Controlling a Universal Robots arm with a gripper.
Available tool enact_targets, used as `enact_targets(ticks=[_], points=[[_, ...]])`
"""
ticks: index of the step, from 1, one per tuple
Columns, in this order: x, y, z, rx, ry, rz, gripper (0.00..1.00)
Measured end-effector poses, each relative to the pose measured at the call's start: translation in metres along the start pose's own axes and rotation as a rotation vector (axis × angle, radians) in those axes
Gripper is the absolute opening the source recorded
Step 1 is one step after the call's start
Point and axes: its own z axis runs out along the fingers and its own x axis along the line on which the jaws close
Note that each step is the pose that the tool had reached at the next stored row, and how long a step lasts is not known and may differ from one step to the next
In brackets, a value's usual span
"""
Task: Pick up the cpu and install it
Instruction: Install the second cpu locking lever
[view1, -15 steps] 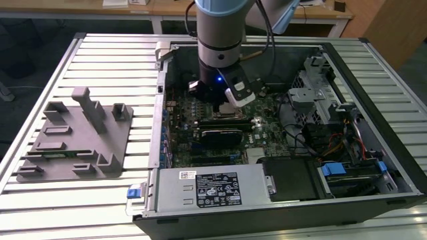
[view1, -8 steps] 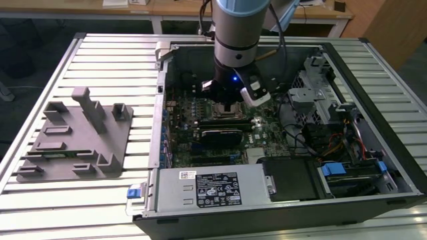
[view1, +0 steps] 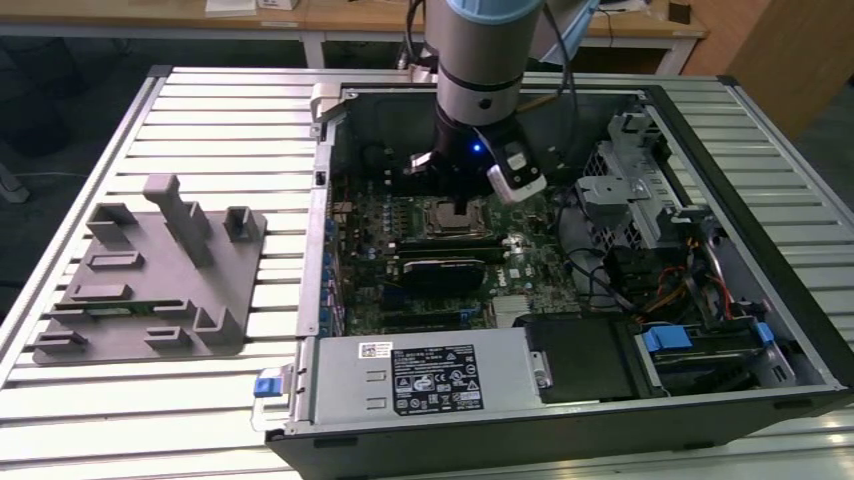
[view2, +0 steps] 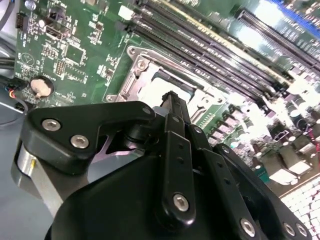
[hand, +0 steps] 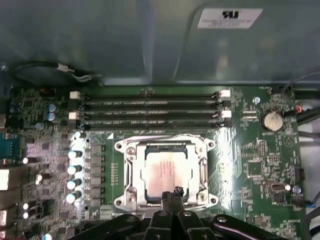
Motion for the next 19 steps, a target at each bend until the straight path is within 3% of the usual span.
enact_targets(ticks=[5, 13, 19], points=[[-0.002, 0.0046, 0.0007, 0.0019, 0.0002, 0.0, 0.11], [-0.0035, 0.0119, 0.0017, 0.0317, 0.002, -0.001, 0.11], [-0.0036, 0.012, 0.0017, 0.0322, 0.0023, -0.001, 0.11]])
